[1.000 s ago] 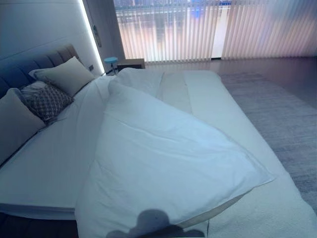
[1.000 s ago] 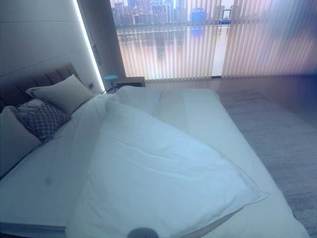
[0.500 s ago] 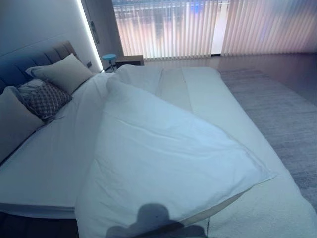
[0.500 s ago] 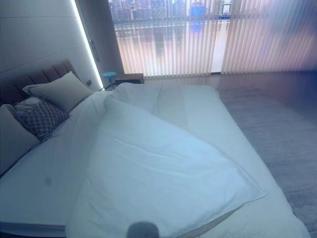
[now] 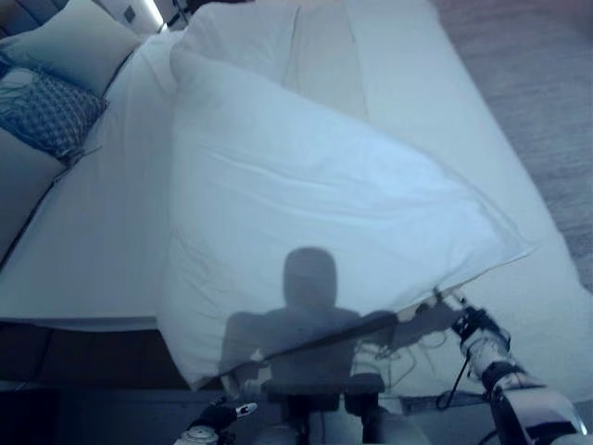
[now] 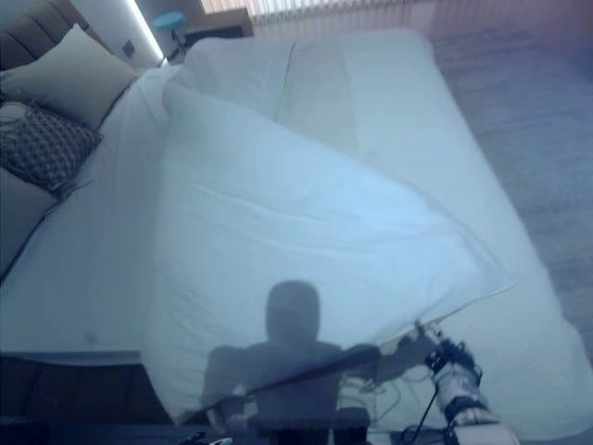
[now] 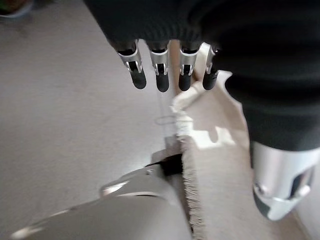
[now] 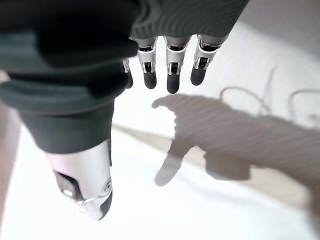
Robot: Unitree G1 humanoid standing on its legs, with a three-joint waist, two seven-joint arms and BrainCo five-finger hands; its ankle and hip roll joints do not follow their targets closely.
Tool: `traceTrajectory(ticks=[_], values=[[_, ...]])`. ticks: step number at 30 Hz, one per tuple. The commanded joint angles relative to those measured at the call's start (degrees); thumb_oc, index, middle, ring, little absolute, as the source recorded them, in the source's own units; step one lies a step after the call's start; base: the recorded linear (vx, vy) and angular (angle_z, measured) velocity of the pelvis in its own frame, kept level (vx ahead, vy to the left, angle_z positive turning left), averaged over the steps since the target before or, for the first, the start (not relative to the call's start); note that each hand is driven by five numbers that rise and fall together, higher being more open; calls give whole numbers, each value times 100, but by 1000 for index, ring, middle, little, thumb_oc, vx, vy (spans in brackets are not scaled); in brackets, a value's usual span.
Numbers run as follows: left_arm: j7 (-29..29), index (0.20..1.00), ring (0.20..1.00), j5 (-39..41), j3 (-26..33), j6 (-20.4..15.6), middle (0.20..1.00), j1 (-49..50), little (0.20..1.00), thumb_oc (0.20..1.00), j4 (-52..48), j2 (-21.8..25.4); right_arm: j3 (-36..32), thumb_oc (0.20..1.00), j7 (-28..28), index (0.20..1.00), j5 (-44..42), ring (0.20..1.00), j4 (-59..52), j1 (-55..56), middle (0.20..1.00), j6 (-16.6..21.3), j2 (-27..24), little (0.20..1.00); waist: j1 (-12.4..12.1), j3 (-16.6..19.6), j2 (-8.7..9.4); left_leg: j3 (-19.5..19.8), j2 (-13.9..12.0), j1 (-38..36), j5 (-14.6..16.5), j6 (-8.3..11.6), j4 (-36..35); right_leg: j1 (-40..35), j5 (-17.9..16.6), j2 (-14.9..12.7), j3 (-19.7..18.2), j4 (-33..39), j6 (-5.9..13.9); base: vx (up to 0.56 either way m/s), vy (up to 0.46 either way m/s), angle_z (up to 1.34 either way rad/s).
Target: Make the bed
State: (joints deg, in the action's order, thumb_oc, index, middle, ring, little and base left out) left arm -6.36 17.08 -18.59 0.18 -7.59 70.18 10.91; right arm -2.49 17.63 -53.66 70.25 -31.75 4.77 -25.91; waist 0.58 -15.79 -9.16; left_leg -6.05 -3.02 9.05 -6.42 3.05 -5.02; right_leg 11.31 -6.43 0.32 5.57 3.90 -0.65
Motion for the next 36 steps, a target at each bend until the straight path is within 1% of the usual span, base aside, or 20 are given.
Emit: traceTrajectory(ticks=[1, 2, 3, 6, 10, 13, 14, 17, 18, 23, 26, 29, 30, 31, 32, 33, 35, 36], values=[[-123, 1000, 1000, 173, -252, -71, 1000, -204, 1000, 1000, -51, -15, 8, 1000, 176, 1000, -103, 1000, 127, -587, 1000, 231, -245, 1000, -165, -146, 320, 175, 488, 54, 280, -57, 2, 286, 274, -296, -128, -458, 620, 16, -19, 5], [-124, 1000, 1000, 173, -251, -70, 1000, -206, 1000, 1000, -51, -16, 9, 1000, 173, 1000, -104, 1000, 130, -591, 1000, 231, -247, 1000, -164, -145, 318, 176, 488, 57, 280, -56, 2, 290, 274, -296, -128, -460, 620, 8, -34, 9], [-110, 1000, 1000, 231, -349, -65, 1000, -188, 1000, 1000, -181, -37, 25, 1000, 218, 1000, -41, 1000, 223, -867, 1000, 201, -445, 1000, -202, -238, 249, 212, 492, 158, 244, -48, 2, 388, 278, -301, -102, -476, 606, 5, -38, 6], [-107, 1000, 1000, 331, -497, -84, 1000, -165, 1000, 1000, -383, -72, 124, 1000, 248, 1000, 68, 1000, 354, -1228, 1000, 157, -725, 1000, -245, -388, 154, 288, 512, 348, 186, -39, 2, 565, 287, -302, -72, -530, 587, 5, -42, 8], [-110, 1000, 1000, 479, -638, -112, 1000, -176, 1000, 1000, -633, -111, 249, 1000, 310, 1000, 198, 1000, 437, -1653, 1000, 130, -1023, 1000, -289, -588, 74, 389, 543, 630, 102, -27, 2, 858, 272, -284, -10, -622, 559, -26, -34, 13], [-109, 1000, 1000, 559, -746, -121, 1000, -179, 1000, 1000, -789, -125, 346, 1000, 341, 1000, 216, 1000, 438, -1939, 1000, 144, -1136, 1000, -328, -711, 64, 443, 549, 802, 70, -24, 2, 1020, 232, -263, 1, -625, 554, -30, -42, 10], [-105, 1000, 1000, 552, -827, -117, 1000, -191, 1000, 1000, -835, -127, 437, 1000, 340, 1000, 264, 1000, 499, -2115, 1000, 131, -1253, 1000, -351, -769, 64, 460, 543, 931, 35, -16, 2, 1135, 199, -256, 5, -637, 556, -28, -37, 12], [-97, 1000, 1000, 545, -880, -120, 1000, -209, 1000, 1000, -903, -133, 532, 1000, 312, 1000, 309, 1000, 561, -2282, 1000, 102, -1330, 1000, -365, -804, 52, 480, 539, 1032, 11, -16, 2, 1232, 193, -256, 14, -661, 556, -14, -30, 5], [-96, 1000, 1000, 559, -952, -123, 1000, -232, 1000, 1000, -979, -129, 624, 1000, 319, 1000, 367, 1000, 645, -2486, 1000, 87, -1428, 1000, -394, -886, 37, 519, 536, 1114, 7, -8, 2, 1334, 204, -240, 19, -698, 557, -35, -22, -2], [-137, 1000, 1000, 655, -1119, -179, 1000, -282, 1000, 1000, -1257, -105, 943, 1000, 354, 1000, 652, 1000, 941, -3071, 1000, -41, -1717, 1000, -472, -1044, 7, 576, 544, 1443, -87, 1, 2, 1665, 126, -225, 50, -756, 554, -41, -24, 1], [-245, 1000, 1000, 721, -1195, -213, 1000, -369, 1000, 1000, -1433, -83, 1108, 1000, 425, 1000, 732, 1000, 1234, -3458, 1000, -200, -1894, 1000, -500, -1151, 0, 582, 549, 1647, -150, 15, 2, 1863, 85, -219, 85, -776, 553, -51, -31, 2], [-327, 1000, 1000, 785, -1235, -227, 1000, -414, 1000, 1000, -1558, -81, 1184, 1000, 492, 1000, 693, 1000, 1356, -3735, 1000, -269, -1897, 1000, -512, -1224, -8, 591, 549, 1788, -180, 23, 2, 2002, 73, -219, 100, -795, 551, -46, -22, -1], [-379, 1000, 1000, 803, -1278, -243, 1000, -421, 1000, 1000, -1688, -56, 1303, 912, 525, 912, 736, 912, 1323, -3922, 912, -331, -1877, 912, -522, -1308, -8, 590, 536, 1891, -216, 31, 2, 2124, 66, -219, 117, -836, 546, -41, -10, -2], [-391, 1000, 1000, 827, -1299, -251, 1000, -424, 1000, 1000, -1734, -46, 1348, 774, 526, 774, 783, 774, 1311, -3987, 774, -347, -1886, 774, -526, -1348, -14, 596, 530, 1928, -236, 34, 2, 2167, 66, -222, 129, -855, 544, -45, -19, 0], [-395, 1000, 1000, 870, -1292, -253, 1000, -423, 1000, 1000, -1776, -52, 1362, 391, 524, 391, 732, 391, 1247, -4022, 391, -344, -1852, 391, -531, -1383, -19, 601, 527, 1967, -249, 33, 2, 2207, 68, -225, 136, -869, 543, 0, 0, 0], [-394, 1000, 1000, 891, -1289, -258, 1000, -425, 1000, 1000, -1775, -55, 1390, 200, 529, 200, 717, 200, 1179, -4035, 200, -309, -1834, 200, -531, -1399, -9, 605, 528, 1990, -259, 35, 2, 2229, 65, -227, 143, -870, 543, 0, 0, 0], [-395, 1000, 1000, 917, -1287, -267, 1000, -415, 1000, 1000, -1797, -62, 1396, 200, 545, 200, 677, 200, 1098, -4024, 200, -276, -1807, 200, -524, -1400, 4, 615, 529, 2006, -268, 36, 2, 2260, 64, -226, 151, -876, 544, 0, 0, 0], [-369, 1000, 1000, 985, -1319, -247, 1000, -454, 1000, 1000, -1772, -125, 1322, 200, 517, 200, 337, 200, 636, -3922, 200, 27, -1619, 200, -494, -1400, 49, 625, 533, 1976, -262, 31, 2, 2225, 73, -232, 169, -868, 557, 0, 0, 0]])
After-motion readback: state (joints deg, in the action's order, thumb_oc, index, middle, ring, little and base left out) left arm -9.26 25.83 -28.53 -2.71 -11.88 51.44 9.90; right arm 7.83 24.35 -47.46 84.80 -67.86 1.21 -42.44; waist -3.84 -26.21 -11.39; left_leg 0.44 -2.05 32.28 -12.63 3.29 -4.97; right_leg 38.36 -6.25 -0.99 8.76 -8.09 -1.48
